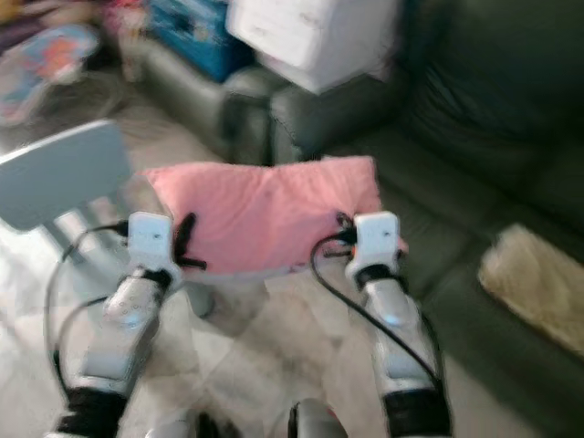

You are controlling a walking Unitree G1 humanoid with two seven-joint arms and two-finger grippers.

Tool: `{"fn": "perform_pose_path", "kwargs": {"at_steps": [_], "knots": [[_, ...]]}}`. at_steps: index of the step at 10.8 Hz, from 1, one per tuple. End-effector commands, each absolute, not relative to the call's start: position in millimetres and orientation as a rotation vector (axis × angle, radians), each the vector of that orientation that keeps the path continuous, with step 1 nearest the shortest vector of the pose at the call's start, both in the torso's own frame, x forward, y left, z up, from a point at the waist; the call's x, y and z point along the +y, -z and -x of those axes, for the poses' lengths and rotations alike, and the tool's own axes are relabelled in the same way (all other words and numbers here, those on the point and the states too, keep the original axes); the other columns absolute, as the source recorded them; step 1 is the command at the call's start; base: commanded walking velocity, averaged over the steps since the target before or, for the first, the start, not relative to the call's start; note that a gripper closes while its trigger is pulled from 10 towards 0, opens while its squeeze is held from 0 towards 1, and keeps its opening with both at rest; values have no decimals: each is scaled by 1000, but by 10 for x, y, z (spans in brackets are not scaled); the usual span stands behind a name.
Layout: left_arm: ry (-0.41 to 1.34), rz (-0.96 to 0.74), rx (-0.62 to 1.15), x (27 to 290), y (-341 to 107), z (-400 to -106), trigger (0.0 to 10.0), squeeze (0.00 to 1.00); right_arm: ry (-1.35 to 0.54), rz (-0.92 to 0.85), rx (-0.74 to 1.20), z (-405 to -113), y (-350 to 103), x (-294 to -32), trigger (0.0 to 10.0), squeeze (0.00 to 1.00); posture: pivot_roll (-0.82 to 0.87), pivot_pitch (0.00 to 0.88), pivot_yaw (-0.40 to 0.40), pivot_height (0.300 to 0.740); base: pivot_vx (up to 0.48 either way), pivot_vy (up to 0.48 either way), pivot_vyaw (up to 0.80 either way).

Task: Move the pillow to the sofa

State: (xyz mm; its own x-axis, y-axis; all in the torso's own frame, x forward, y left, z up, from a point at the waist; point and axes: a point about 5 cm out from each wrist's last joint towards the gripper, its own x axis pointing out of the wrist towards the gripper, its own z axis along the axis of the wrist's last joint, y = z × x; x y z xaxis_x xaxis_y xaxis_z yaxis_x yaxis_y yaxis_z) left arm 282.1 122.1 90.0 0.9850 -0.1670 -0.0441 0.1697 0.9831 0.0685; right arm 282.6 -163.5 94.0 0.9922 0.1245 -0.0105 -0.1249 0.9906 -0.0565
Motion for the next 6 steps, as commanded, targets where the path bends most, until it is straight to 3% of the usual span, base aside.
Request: {"fn": "perform_pose_path", "kwargs": {"at_steps": [1,6], "knots": [[184,-93,-13,1191,-987,-2836,10000,0,-123,64,-10,-2843,-988,-1647,10000,0,-47,79,-37,740,0,0,-800],[207,-80,-53,1191,-1051,-2877,10000,0,-118,69,-5,-2828,-983,-1649,10000,0,-58,84,-33,740,0,0,-800]]}}
